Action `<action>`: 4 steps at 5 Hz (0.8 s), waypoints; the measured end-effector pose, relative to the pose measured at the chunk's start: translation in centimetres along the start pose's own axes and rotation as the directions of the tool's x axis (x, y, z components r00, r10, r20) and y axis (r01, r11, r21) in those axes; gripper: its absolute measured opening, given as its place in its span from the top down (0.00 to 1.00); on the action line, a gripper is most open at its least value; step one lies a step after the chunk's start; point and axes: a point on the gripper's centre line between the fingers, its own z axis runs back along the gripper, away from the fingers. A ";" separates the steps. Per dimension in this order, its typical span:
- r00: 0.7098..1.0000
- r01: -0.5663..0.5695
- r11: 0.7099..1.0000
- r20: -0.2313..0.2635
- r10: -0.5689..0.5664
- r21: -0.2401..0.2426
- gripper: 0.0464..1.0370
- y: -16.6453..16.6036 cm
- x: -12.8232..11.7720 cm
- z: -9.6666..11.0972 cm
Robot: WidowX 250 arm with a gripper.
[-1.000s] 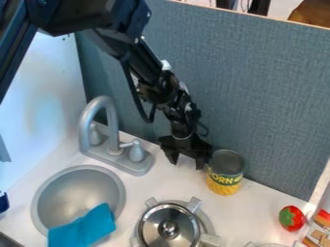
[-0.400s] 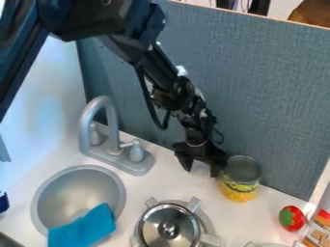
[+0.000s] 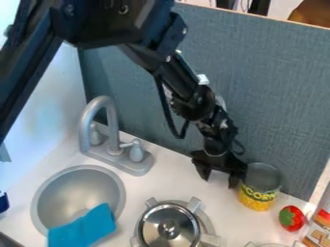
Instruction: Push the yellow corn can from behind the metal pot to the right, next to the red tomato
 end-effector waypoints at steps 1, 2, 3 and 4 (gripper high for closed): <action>1.000 0.016 1.000 0.001 -0.016 -0.005 0.04 -1.0 -0.6 -0.1; 1.000 0.012 1.000 0.001 -0.012 -0.005 0.04 -0.6 -1.2 0.4; 0.998 -0.035 0.999 0.055 0.035 -0.007 0.04 1.2 -0.9 3.3; 0.989 -0.101 0.993 0.098 0.106 -0.064 0.04 3.2 -1.0 7.3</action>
